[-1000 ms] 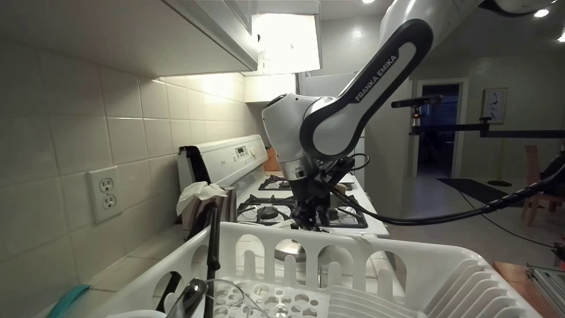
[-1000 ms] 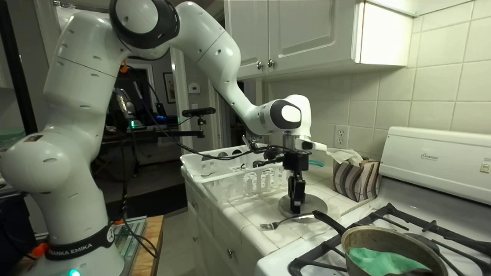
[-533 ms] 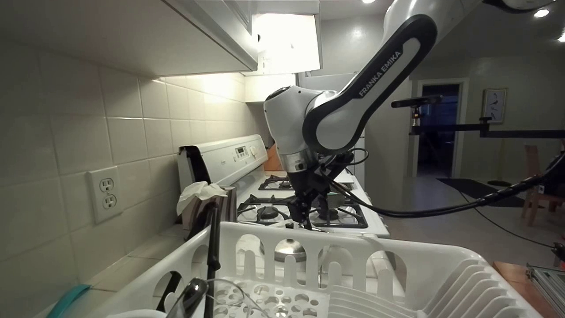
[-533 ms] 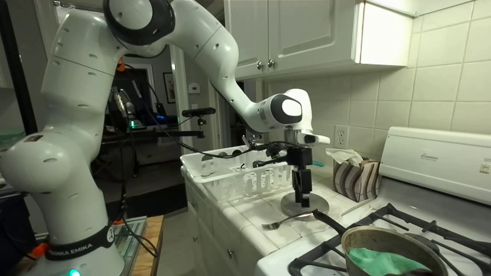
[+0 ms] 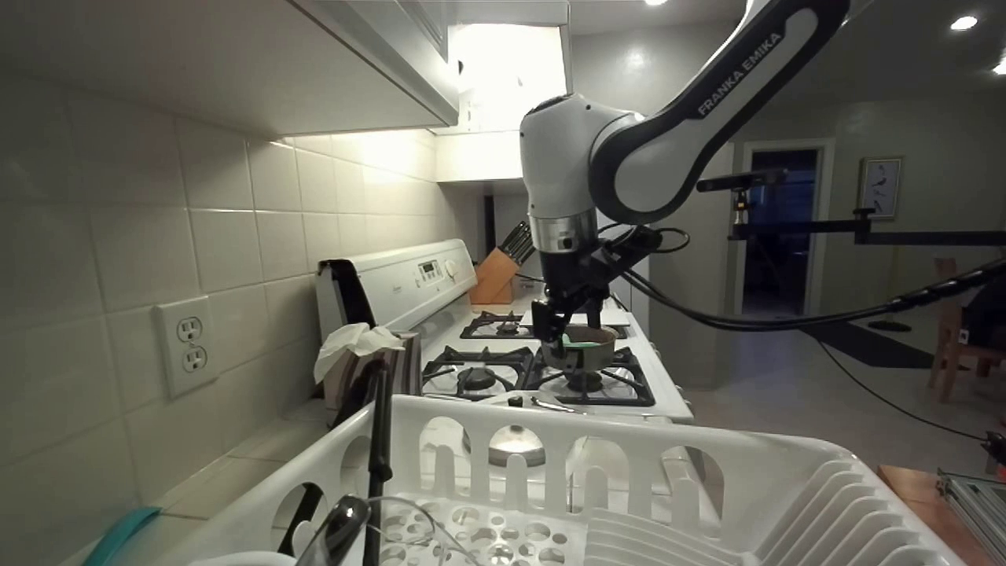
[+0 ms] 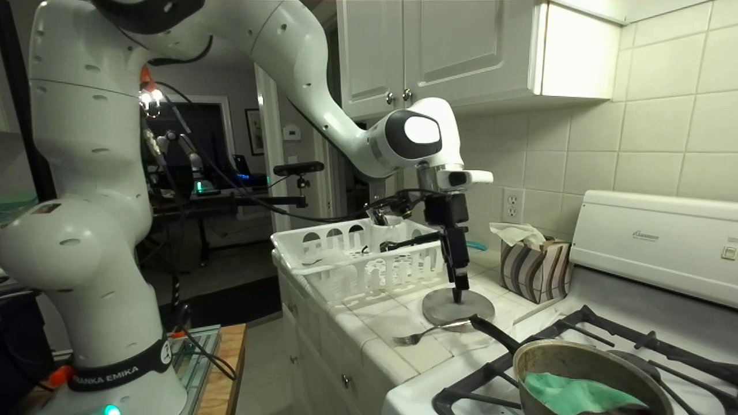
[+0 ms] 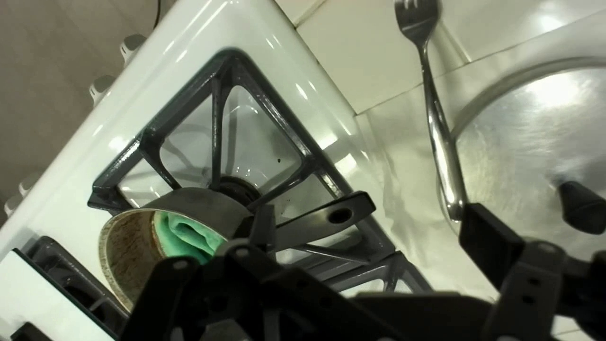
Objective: Use the fork to press down on the rug in the pot and place the fork back
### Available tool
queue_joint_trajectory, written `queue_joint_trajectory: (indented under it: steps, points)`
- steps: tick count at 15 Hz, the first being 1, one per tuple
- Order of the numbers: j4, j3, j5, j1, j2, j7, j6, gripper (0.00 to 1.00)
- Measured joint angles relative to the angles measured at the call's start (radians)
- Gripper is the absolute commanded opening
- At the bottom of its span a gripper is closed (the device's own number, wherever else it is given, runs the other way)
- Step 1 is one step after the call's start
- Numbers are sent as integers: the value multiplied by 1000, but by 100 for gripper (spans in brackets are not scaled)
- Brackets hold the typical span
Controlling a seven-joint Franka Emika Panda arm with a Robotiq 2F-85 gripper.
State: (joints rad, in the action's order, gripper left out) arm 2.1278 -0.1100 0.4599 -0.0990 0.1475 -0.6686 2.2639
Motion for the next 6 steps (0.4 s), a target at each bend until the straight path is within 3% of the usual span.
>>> queue_joint_trajectory:
  steps: [4, 6]
  points:
    - [202, 4, -16, 53, -203, -25, 171, 100]
    - [271, 19, -22, 76, -296, -62, 174, 100]
